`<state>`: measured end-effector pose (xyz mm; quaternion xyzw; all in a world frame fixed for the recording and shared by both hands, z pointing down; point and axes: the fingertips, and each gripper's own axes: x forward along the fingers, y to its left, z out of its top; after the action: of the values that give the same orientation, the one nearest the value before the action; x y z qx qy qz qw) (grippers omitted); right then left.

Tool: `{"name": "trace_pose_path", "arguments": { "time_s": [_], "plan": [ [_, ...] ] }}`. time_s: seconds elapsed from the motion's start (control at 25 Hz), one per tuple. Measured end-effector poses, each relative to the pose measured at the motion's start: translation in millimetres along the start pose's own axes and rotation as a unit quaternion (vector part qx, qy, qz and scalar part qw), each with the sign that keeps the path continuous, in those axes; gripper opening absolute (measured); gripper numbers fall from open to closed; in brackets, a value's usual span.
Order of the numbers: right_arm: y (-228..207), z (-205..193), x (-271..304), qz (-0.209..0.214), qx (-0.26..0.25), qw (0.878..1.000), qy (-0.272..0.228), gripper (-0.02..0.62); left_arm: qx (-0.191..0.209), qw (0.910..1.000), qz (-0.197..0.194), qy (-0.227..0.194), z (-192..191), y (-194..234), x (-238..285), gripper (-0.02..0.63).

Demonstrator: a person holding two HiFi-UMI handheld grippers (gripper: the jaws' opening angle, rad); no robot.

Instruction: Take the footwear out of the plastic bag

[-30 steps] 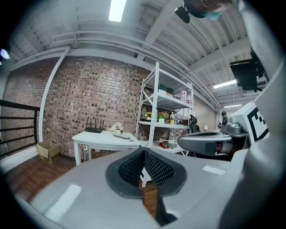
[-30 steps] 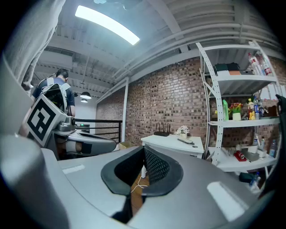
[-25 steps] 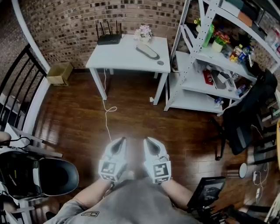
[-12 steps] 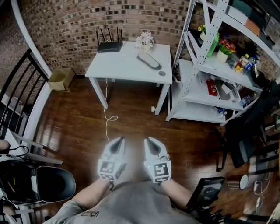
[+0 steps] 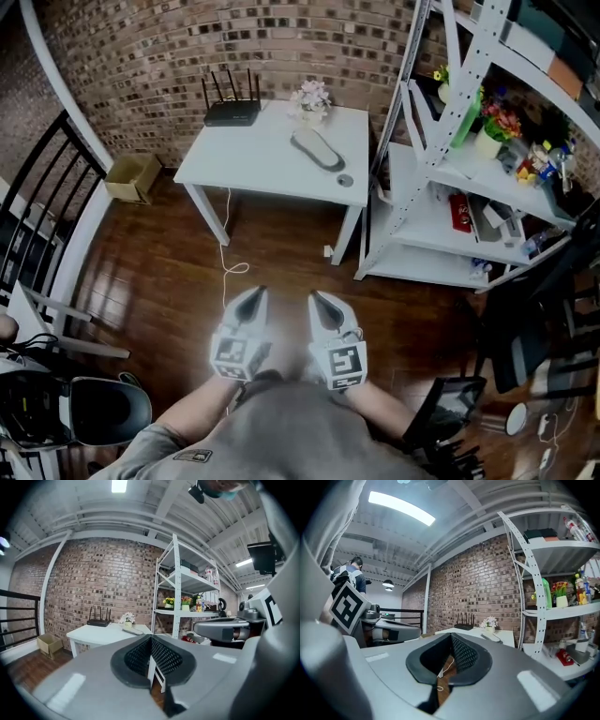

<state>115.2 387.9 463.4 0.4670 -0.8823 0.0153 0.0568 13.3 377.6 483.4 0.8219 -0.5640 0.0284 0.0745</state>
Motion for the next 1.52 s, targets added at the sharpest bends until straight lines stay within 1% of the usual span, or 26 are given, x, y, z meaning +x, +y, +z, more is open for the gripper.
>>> {"name": "trace_pose_path", "arguments": {
  "time_s": [0.16,0.36,0.6,0.76,1.04,1.16,1.28,1.52],
  "plan": [
    [-23.6,-3.7,21.5,0.003,0.009,1.0,0.009,0.014,0.001,0.9999,0.004,0.012,-0.1,2.0,28.5,0.002],
    [-39.5,-3.6,56.9,-0.001,0.018,1.0,0.016,0.014,-0.006,0.9997,0.008,0.023,-0.6,25.6,60.4,0.002],
    [-54.1,-2.0,119.3,-0.02,0.019,0.999,0.029,0.014,-0.014,0.9996,-0.006,0.024,7.5,72.3,110.0,0.002],
    [-58.0,6.9,165.6,-0.04,0.019,0.999,0.028,0.014,-0.009,0.9995,-0.022,0.022,19.8,110.9,139.6,0.002],
    [-56.1,14.8,219.3,-0.07,0.02,0.997,0.03,0.014,-0.012,0.9989,-0.04,0.024,23.8,164.6,169.6,0.002],
    [-59.9,16.9,231.8,-0.073,0.019,0.997,0.031,0.015,-0.02,0.9986,-0.042,0.025,24.0,172.6,180.4,0.002],
    [-72.9,13.4,245.7,-0.076,0.017,0.996,0.034,0.014,-0.023,0.9984,-0.043,0.027,24.5,178.4,197.7,0.002],
    [-116.7,8.3,278.5,-0.075,0.028,0.996,0.032,0.014,-0.014,0.9989,-0.032,0.031,27.3,186.4,245.7,0.002]
  ]
}}
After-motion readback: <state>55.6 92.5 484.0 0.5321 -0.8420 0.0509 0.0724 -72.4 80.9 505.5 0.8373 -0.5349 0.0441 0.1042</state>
